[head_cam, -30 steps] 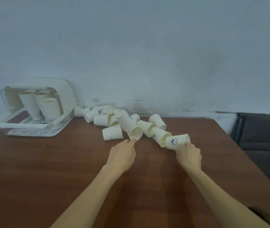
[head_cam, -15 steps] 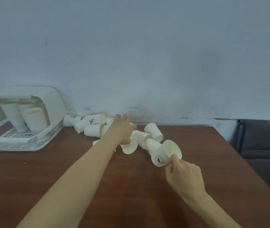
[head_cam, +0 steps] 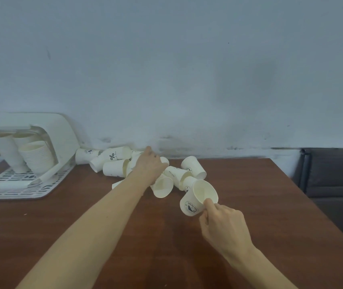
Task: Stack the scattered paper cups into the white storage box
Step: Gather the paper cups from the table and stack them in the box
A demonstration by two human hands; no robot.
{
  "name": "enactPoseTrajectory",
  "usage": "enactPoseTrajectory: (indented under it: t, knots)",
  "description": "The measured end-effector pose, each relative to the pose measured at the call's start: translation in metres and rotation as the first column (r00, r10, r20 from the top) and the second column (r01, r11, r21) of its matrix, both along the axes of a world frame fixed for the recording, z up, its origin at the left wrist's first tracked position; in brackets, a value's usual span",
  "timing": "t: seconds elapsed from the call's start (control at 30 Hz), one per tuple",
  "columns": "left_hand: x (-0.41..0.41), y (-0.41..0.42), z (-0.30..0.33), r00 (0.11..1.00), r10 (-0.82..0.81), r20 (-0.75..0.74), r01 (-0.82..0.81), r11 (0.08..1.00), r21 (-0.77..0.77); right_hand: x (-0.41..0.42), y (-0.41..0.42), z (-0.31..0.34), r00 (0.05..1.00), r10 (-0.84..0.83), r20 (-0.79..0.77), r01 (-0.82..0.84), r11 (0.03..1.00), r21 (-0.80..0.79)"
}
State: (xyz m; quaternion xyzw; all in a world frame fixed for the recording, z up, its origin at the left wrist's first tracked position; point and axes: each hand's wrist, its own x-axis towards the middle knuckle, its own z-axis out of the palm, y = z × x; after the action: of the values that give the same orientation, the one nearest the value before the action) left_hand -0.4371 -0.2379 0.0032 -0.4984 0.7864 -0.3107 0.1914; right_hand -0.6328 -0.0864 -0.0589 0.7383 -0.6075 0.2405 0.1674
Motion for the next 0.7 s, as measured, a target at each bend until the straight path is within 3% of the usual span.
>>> enactPoseTrajectory:
  t: [0.33,0.53,0.7]
  knots:
    - [0.026,0.046,0.03,0.975,-0.058,-0.216,0.029,0.991,-0.133,0.028,0.016,0.021,0.998,-0.006,-0.063,0.016,0.989,0.147]
    - [0.051,0.102,0.045,0.911,-0.045,-0.41,-0.015,0.99,-0.142,0.059,0.035,0.043,0.999,-0.017,-0.049,0.023,0.989,0.143]
    - [0.072,0.148,0.044,0.817,-0.014,-0.576,-0.061,0.992,-0.111,0.081,0.057,0.058,0.987,-0.03,-0.16,0.054,0.987,0.153]
